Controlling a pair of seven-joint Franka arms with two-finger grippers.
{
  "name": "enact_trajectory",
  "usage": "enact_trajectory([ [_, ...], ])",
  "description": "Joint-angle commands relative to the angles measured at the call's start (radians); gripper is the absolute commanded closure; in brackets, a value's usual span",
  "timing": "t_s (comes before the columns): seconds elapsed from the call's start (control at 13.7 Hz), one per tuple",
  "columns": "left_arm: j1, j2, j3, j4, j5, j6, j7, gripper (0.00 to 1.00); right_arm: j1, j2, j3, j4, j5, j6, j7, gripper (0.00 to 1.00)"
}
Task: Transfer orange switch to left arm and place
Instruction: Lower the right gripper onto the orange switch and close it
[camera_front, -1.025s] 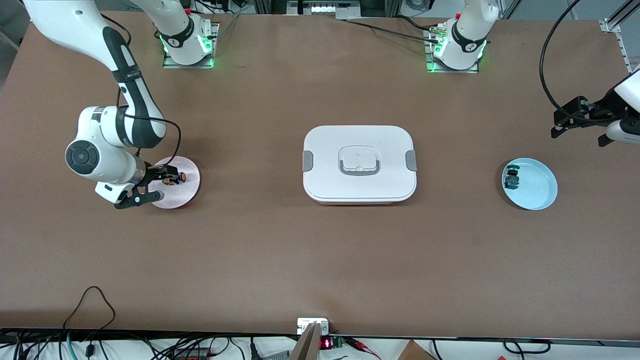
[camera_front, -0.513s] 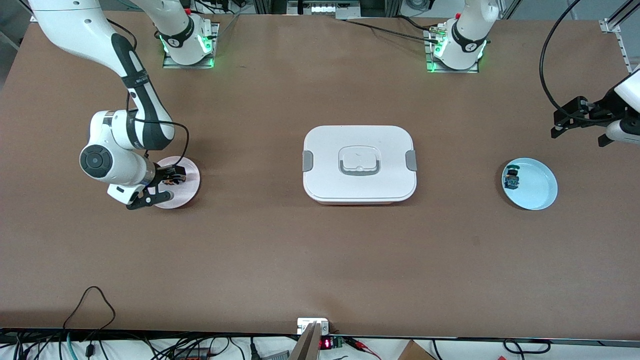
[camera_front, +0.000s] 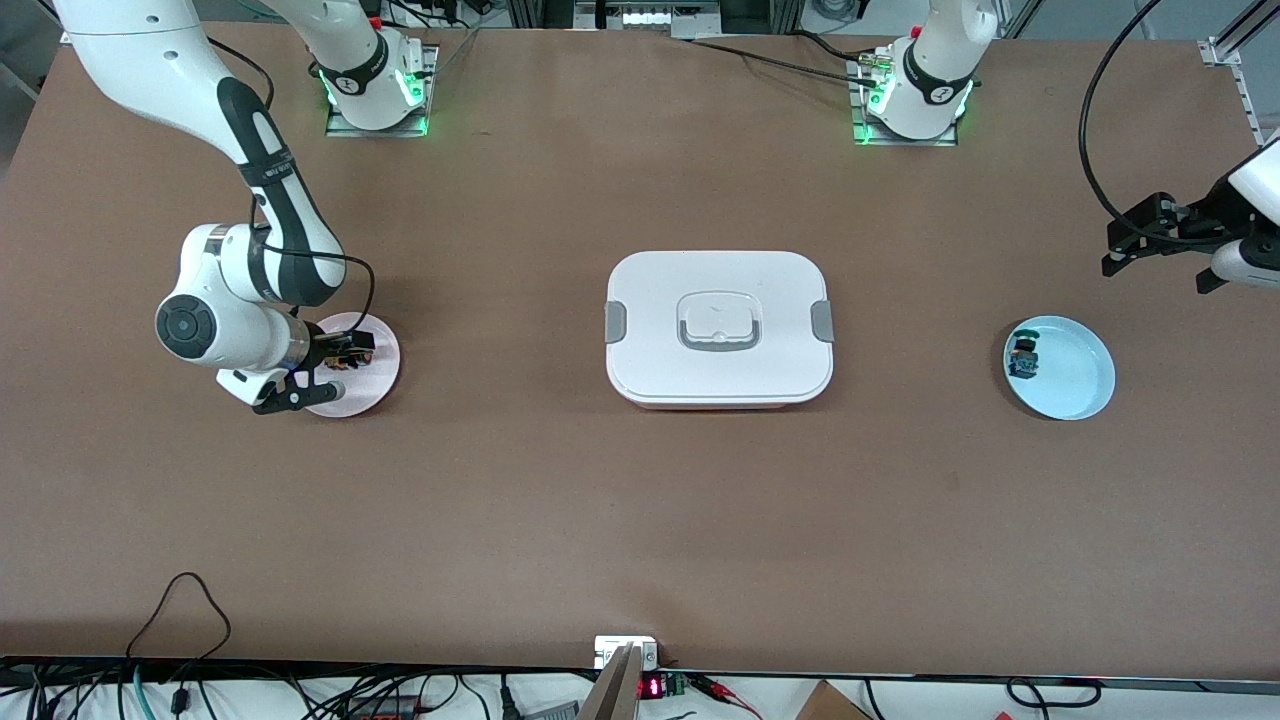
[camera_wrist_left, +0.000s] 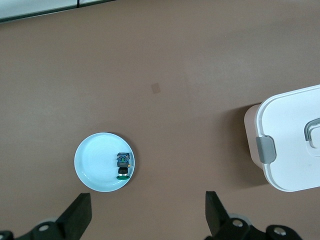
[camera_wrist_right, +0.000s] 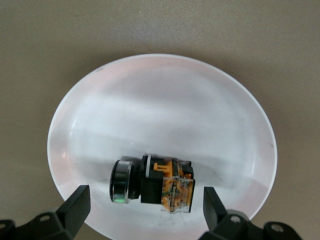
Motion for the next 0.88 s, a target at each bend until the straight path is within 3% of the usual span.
enact_trajectory([
  [0.0, -0.009, 0.017, -0.001, 0.037, 0.021, -0.026, -0.012, 0.0, -0.007, -0.001, 0.005, -0.01, 0.015, 0.014, 0.002, 0.0],
  [0.66, -0.014, 0.017, -0.007, 0.049, 0.022, -0.026, -0.018, 0.0, -0.005, 0.024, 0.005, -0.045, 0.013, 0.089, 0.0, 0.01],
  [0.73, -0.012, 0.017, -0.007, 0.049, 0.022, -0.026, -0.018, 0.0, -0.005, 0.019, 0.005, -0.045, 0.013, 0.084, 0.0, 0.15],
  [0.81, -0.012, 0.017, -0.005, 0.049, 0.024, -0.026, -0.018, 0.0, -0.008, 0.013, 0.003, -0.045, 0.015, 0.072, 0.005, 0.53],
])
